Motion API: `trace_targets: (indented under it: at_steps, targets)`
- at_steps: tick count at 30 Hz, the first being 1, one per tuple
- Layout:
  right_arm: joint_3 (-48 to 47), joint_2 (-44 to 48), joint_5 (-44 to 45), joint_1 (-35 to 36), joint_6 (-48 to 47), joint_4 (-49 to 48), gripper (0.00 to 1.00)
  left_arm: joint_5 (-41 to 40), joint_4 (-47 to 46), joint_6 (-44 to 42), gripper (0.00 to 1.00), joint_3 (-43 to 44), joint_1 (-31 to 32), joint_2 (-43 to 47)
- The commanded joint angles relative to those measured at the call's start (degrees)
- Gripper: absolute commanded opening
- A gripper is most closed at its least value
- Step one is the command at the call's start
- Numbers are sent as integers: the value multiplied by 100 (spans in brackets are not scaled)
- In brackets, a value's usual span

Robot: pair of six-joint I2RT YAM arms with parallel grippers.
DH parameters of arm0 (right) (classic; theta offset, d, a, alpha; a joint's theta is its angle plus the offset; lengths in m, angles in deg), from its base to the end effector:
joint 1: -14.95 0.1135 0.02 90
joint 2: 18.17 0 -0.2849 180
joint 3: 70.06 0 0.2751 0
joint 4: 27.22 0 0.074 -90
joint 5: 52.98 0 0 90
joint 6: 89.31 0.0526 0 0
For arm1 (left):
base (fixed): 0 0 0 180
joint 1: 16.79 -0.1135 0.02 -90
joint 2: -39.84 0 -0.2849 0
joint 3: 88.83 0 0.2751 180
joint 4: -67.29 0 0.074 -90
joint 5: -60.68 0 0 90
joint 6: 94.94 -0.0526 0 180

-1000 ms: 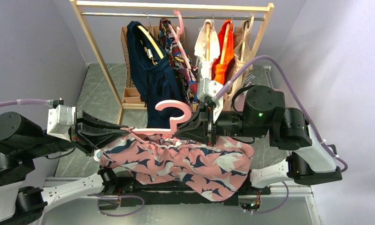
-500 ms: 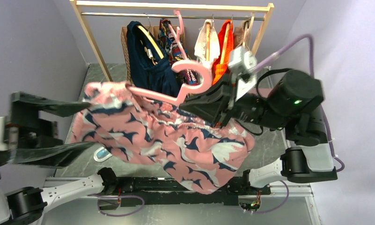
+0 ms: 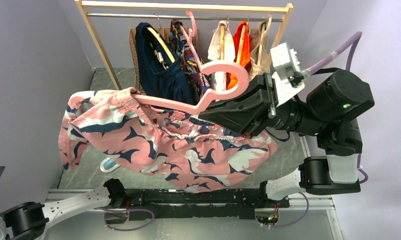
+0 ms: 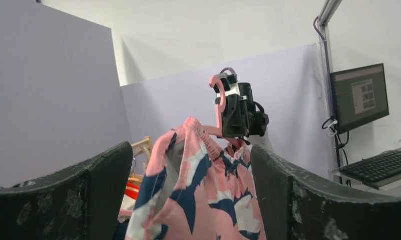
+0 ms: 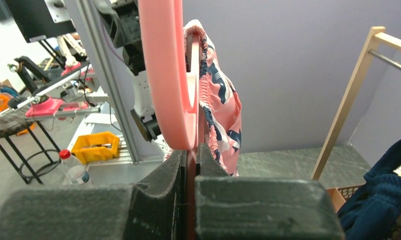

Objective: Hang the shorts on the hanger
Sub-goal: Hang the shorts on the hanger, then place the hanger at the clothesline.

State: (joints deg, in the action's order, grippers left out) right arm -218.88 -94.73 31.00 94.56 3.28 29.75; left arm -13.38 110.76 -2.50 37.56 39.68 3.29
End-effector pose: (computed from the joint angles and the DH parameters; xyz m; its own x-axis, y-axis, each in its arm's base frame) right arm 0.0233 0.1578 0.6859 0.0025 0.2627 -0.9649 -0.9976 0.0680 0.0160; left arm -0.0795 0.0938 0.6484 0.3609 -0.6187 -0.6978 0.9224 0.3471 0.1692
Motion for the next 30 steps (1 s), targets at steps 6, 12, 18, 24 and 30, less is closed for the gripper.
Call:
trace_targets:
  at_steps: [6,12,18,24,30]
  targets:
    - [8,-298,858,6,-224,395,0,-580,212,-228,91,-510,5,41]
    - [233,-752,2510,10,-239,179,0,-1063,391,-309,91,-1263,5,136]
    - [263,-1042,3575,5,-199,-214,0,-1257,502,-390,90,-1708,9,222]
    - [-127,-1449,4070,10,-11,-175,0,-1480,234,-380,90,-2175,5,525]
    - [-151,-1582,4646,10,173,-190,0,-1846,239,-251,90,-2511,5,719]
